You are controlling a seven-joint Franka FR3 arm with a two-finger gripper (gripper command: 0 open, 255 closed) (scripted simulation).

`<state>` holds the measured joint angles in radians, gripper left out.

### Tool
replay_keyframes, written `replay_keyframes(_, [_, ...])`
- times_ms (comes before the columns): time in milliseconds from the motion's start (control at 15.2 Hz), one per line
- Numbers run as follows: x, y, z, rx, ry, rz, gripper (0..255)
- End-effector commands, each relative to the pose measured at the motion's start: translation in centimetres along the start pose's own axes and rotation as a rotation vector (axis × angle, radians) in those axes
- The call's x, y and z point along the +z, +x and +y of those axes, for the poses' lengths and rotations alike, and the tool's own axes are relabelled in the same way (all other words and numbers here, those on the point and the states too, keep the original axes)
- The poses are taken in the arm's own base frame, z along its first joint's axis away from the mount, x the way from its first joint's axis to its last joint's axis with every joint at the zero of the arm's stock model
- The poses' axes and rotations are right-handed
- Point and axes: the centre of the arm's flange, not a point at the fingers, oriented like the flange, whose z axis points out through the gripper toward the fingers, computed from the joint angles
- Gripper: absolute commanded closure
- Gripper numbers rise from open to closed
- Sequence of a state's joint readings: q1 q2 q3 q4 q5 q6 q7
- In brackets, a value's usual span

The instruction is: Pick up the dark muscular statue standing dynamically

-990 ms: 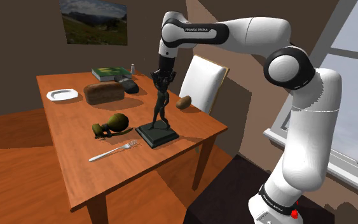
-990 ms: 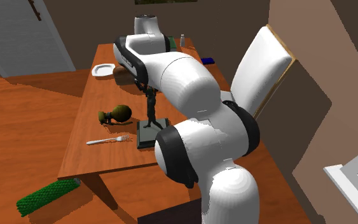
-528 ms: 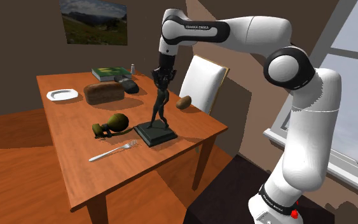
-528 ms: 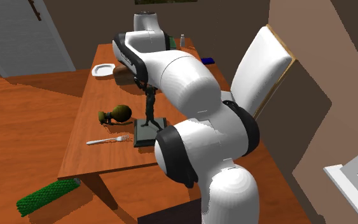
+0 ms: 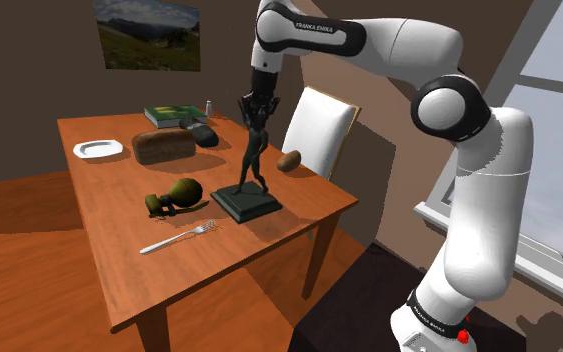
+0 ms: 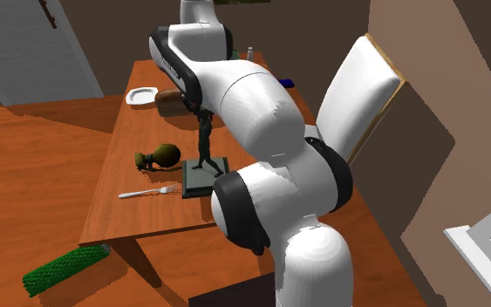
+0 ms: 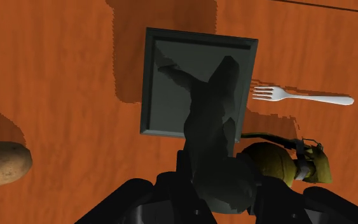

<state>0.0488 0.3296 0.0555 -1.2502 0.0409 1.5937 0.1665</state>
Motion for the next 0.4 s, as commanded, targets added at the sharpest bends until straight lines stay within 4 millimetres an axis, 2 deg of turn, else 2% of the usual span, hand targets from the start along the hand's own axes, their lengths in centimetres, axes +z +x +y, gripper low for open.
replay_keyframes(0, [-1.1, 0.1, 0.0, 0.000, 0.000, 0.001, 255])
replay_keyframes(198, [-2.7, 0.1, -0.1, 0.000, 0.000, 0.001, 255])
replay_keyframes(330, [-2.8, 0.1, -0.1, 0.000, 0.000, 0.001, 255])
